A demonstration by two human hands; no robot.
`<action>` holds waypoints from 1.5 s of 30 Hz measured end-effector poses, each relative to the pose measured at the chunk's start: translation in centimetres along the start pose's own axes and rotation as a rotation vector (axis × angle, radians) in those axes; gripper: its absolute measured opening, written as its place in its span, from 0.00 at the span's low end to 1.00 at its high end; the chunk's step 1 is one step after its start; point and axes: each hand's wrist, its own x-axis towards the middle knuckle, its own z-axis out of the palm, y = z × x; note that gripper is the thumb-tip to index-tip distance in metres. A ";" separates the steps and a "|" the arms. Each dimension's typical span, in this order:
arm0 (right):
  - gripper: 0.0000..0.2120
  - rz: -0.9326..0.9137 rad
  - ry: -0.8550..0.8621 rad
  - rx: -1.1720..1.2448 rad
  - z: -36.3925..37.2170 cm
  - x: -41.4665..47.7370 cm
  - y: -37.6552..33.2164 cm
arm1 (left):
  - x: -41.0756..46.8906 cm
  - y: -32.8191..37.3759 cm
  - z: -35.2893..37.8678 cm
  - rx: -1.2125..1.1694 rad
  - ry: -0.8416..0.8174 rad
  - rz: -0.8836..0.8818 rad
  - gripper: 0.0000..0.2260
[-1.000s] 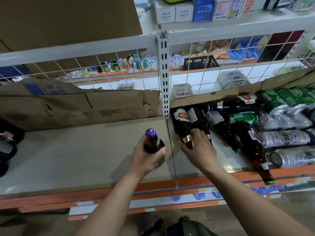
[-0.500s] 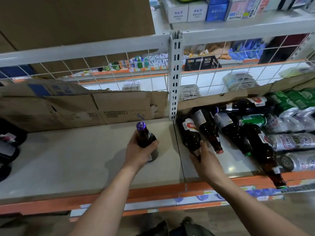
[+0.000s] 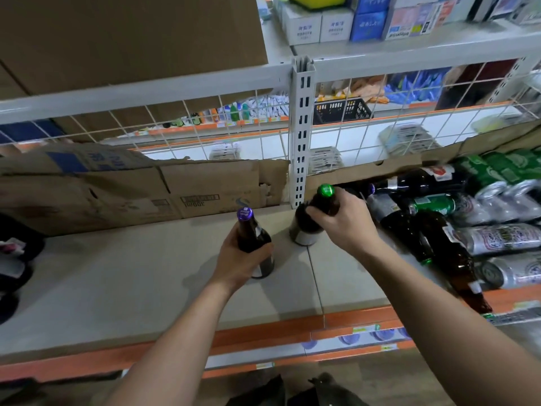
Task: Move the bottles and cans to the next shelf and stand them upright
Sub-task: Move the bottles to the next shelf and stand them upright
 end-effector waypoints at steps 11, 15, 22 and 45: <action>0.45 0.080 -0.150 0.249 4.7 1.6 3.0 | -0.7 -2.3 -0.4 -0.025 -0.015 0.034 0.43; 0.56 0.208 -0.279 0.409 6.8 1.5 6.0 | -0.9 -5.0 -0.3 -0.043 -0.017 0.023 0.46; 0.32 0.191 -0.211 0.459 9.3 1.2 4.1 | 0.0 -4.1 -0.9 -0.006 0.077 -0.061 0.29; 0.33 0.098 -0.387 0.413 37.8 -9.4 -22.2 | 0.9 -13.6 -39.2 0.096 0.117 -0.015 0.28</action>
